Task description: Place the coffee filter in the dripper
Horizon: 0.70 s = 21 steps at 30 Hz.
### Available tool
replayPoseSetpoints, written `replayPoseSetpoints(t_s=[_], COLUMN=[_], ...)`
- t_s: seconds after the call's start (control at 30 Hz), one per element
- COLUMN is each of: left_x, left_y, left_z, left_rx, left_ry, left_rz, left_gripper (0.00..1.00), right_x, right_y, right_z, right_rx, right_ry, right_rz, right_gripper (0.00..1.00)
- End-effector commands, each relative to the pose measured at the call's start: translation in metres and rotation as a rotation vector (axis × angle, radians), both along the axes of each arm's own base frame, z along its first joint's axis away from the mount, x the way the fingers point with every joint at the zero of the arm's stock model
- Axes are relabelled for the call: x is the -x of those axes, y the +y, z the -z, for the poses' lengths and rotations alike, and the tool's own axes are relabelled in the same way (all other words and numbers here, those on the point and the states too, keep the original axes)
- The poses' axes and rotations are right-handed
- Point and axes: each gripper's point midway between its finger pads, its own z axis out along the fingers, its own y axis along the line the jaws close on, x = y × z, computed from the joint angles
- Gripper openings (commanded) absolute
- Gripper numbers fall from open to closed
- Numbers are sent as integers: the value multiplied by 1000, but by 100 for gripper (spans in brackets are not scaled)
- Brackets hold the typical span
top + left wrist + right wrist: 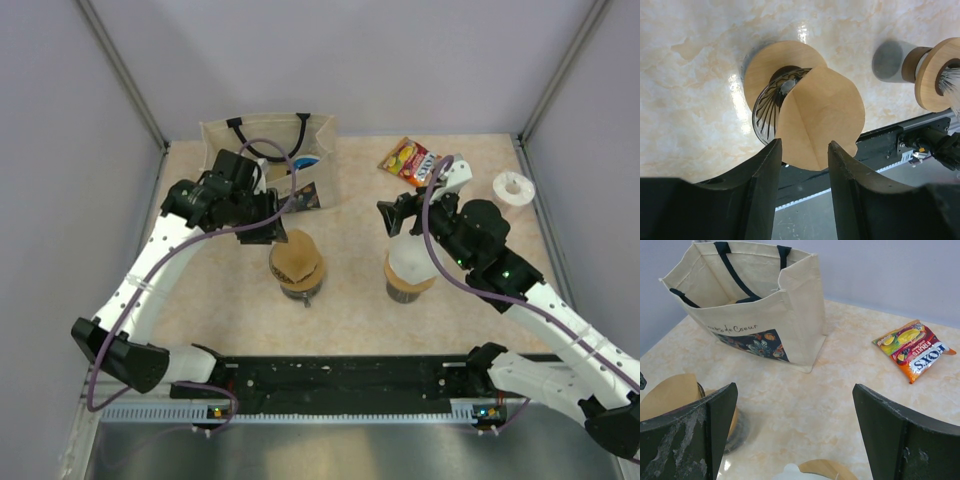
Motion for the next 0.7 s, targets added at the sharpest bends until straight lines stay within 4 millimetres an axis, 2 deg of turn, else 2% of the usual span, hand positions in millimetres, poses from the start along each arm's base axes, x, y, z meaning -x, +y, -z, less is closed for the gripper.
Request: replayPoseSetpoints(t_s=[0.0,0.1,0.23,0.47,0.67], left_x=[-4,-3,-2,-9,-11], left_y=[-4,-18,-31,-29,-39], left_z=[-29,-32,-15,22,45], left_rx=[46,100,55,-82,-99], left_ry=[-96,-104,-71,-9,36], left_rz=[27,78,116,98,120], left_gripper=[47,47,48,49,47], right_x=[1,1,1,0,-1], right_y=[-5,-5,-4,-5,-6], right_z=[-7,-7,-6,-4,-3], right_rx=[-8,-8,-6,1,7], right_ry=[-26,-26,-23,-20,-16], right_rz=[10,10,7,18,22], right_gripper=[98,98,98,98,98])
